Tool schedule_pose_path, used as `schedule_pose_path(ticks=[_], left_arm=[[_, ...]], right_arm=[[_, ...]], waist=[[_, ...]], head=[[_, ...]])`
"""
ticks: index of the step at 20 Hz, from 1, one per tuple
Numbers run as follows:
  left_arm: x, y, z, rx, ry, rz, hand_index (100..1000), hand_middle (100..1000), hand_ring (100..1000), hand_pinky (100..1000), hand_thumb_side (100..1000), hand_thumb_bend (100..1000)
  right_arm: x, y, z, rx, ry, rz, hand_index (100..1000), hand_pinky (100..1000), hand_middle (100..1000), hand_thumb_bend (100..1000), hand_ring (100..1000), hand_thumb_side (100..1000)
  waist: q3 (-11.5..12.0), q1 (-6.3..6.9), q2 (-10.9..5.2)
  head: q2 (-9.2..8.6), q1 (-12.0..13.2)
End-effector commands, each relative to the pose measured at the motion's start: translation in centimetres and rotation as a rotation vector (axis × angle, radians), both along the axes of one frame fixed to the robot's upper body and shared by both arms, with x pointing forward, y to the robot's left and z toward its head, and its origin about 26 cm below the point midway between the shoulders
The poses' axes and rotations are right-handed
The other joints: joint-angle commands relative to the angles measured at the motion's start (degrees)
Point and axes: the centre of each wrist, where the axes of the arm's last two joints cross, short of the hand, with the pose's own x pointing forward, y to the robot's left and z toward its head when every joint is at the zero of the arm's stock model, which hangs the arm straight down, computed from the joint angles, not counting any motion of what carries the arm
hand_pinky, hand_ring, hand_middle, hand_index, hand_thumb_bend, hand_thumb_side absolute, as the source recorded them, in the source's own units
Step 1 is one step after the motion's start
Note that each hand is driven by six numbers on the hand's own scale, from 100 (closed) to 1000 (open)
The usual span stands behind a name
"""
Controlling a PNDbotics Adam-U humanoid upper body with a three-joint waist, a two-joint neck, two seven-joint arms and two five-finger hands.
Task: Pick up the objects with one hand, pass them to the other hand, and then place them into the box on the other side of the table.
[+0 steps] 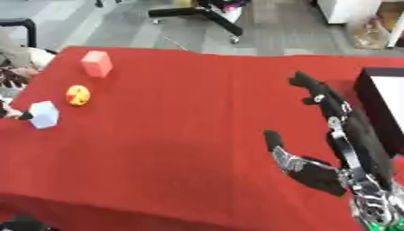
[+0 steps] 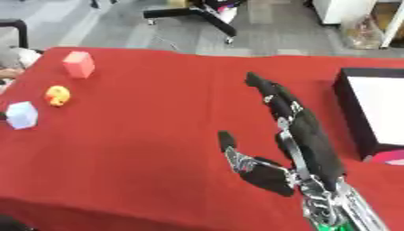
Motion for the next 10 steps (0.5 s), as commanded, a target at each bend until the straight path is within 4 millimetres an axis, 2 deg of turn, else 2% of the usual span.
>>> schedule_pose_path(ticks=[1, 5, 10], left_arm=[[0.2, 0.3, 0.9, 0.044, -0.036, 0.025, 907, 774, 799, 878, 403, 563], [0.6, -0.3, -0.1, 0.074, -0.112, 0.049, 920, 791, 801, 874, 292, 527], [0.7, -0.8, -1.6, 0.102, -0.214, 0.068, 919, 793, 798, 868, 264, 460]], right_arm=[[-0.2, 0.0, 0.6, 0.009, -0.018, 0.011, 1000, 723, 847, 264, 909, 498], [-0.3, 0.0, 0.6, 0.014, -0.015, 0.011, 1000, 722, 847, 263, 910, 498], [-0.3, 0.2, 0.6, 0.022, -0.015, 0.013, 1000, 721, 847, 261, 910, 498]], waist=[[0.1, -0.05, -0.49], [0.0, -0.37, -0.4], [-0.3, -0.79, -0.02]], head=[[-0.17, 0.2], [-0.17, 0.3], [-0.17, 0.4]])
